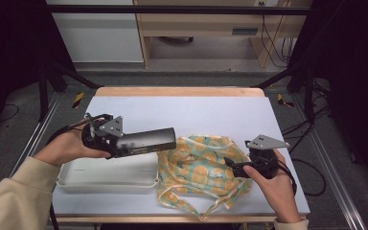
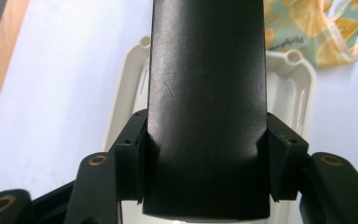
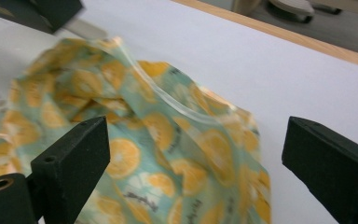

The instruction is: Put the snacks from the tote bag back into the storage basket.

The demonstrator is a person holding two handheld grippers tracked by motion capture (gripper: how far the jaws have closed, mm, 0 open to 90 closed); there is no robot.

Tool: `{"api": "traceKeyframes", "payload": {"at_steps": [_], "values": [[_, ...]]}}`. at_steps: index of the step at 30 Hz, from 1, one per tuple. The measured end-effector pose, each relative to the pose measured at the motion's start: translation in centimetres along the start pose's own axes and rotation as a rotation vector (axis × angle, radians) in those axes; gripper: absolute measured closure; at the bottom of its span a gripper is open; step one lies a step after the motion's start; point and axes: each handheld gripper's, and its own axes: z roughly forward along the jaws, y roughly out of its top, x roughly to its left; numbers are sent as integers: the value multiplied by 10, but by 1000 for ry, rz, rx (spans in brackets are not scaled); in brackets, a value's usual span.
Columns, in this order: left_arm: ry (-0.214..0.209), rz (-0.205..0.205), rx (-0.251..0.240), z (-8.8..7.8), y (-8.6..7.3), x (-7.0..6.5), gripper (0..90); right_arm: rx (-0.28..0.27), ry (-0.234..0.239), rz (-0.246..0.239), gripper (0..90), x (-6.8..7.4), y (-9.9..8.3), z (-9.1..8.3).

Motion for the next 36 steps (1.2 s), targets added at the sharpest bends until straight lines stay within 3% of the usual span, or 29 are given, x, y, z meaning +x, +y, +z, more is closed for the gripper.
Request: {"api": "traceKeyframes", "payload": {"at_steps": [1,2,4,5,8,13,14,15,16,18,19,20,23,29,31,34,36], "values": [[0,0,0,0,0,0,432,0,0,0,80,0,0,0],[2,-4,2,-2,-4,1,432,-12,-54,21,78,-6,-10,-3],[6,-11,5,-3,-9,3,432,-20,-70,22,77,-9,-13,-4],[7,-14,11,-5,-16,5,432,-42,-82,81,69,-15,-21,-7],[14,-22,17,-6,-24,6,433,-66,-111,134,89,-24,-34,-7],[19,-21,25,-8,-35,6,433,-32,-143,121,90,-29,-42,-3],[20,-20,29,-8,-38,6,433,-41,-189,122,90,-30,-46,-3],[24,-24,28,-10,-41,6,433,-41,-189,122,90,-30,-46,-3],[29,-30,29,-13,-49,7,433,-50,-222,131,89,-30,-52,-3],[33,-35,28,-16,-55,6,433,-51,-244,139,84,-30,-56,-3],[33,-35,28,-16,-55,6,433,-51,-244,139,84,-30,-56,-3],[37,-35,30,-17,-58,6,433,-13,-250,171,72,-31,-63,-1],[34,-32,25,-20,-66,5,433,0,-264,195,73,-33,-69,-2],[27,-19,24,-19,-74,3,433,-48,-285,203,67,-29,-73,-14],[25,-13,28,-19,-77,2,433,-97,-296,218,67,-27,-72,-23],[17,-9,25,-17,-80,0,433,-111,-314,223,66,-28,-73,-29],[11,-7,28,-14,-83,-1,433,-88,-333,225,65,-29,-75,-30]]}}
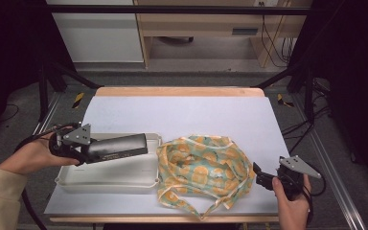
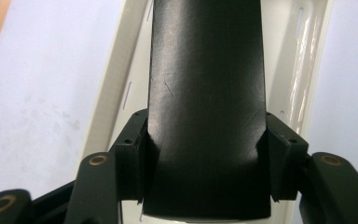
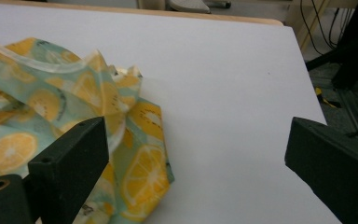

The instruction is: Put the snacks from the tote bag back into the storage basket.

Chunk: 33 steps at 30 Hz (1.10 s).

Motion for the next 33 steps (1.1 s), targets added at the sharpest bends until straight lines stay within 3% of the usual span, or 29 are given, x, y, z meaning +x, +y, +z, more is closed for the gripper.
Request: {"api": "traceKeyframes", "payload": {"at_steps": [5,6,10,21,29,33], "values": [[-9,-8,8,6,-5,-2,433,24,-30,3,66,-6,-5,0],[-18,0,13,7,-8,-2,433,42,-66,-27,66,-8,-7,0],[-34,4,6,10,-13,-6,433,65,-108,-45,66,-12,-12,3],[-57,59,4,17,-7,-14,433,100,-119,-31,70,-23,-20,9],[-106,110,-7,33,5,-22,433,126,-132,-36,70,-27,-23,12],[-112,113,-9,37,8,-23,433,136,-129,-37,70,-27,-24,14]]}}
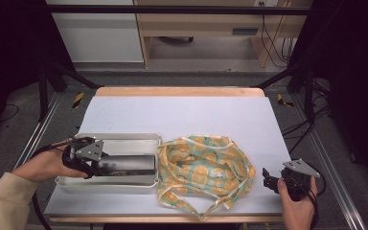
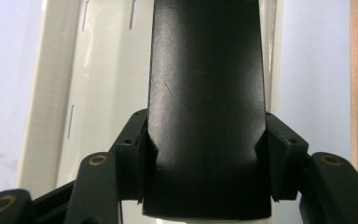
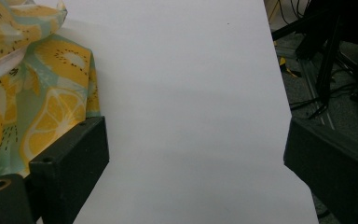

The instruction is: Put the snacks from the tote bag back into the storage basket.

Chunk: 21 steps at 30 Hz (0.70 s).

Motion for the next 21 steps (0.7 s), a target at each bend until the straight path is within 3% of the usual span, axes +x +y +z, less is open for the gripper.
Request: {"api": "traceKeyframes", "payload": {"at_steps": [21], "values": [[-42,4,-1,15,-6,-1,433,7,12,-9,71,2,0,1]]}}
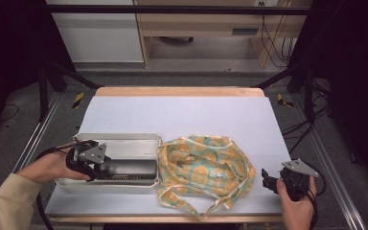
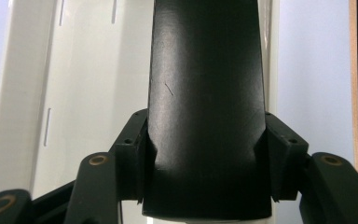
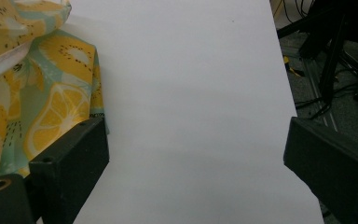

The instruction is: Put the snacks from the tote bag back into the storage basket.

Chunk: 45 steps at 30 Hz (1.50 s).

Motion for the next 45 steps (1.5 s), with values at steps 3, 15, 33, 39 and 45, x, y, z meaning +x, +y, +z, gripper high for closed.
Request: {"api": "traceKeyframes", "payload": {"at_steps": [3,15,33,39,45], "values": [[-2,-1,0,2,0,0,433,0,0,-1,72,0,0,0],[-21,11,-5,9,-5,5,432,1,4,-4,74,0,0,0],[-57,13,1,19,-10,12,429,0,12,-9,72,3,0,1],[-68,12,10,24,-12,15,427,1,15,-11,72,3,0,1],[-74,16,19,27,-14,17,423,2,17,-9,72,3,0,1]]}}
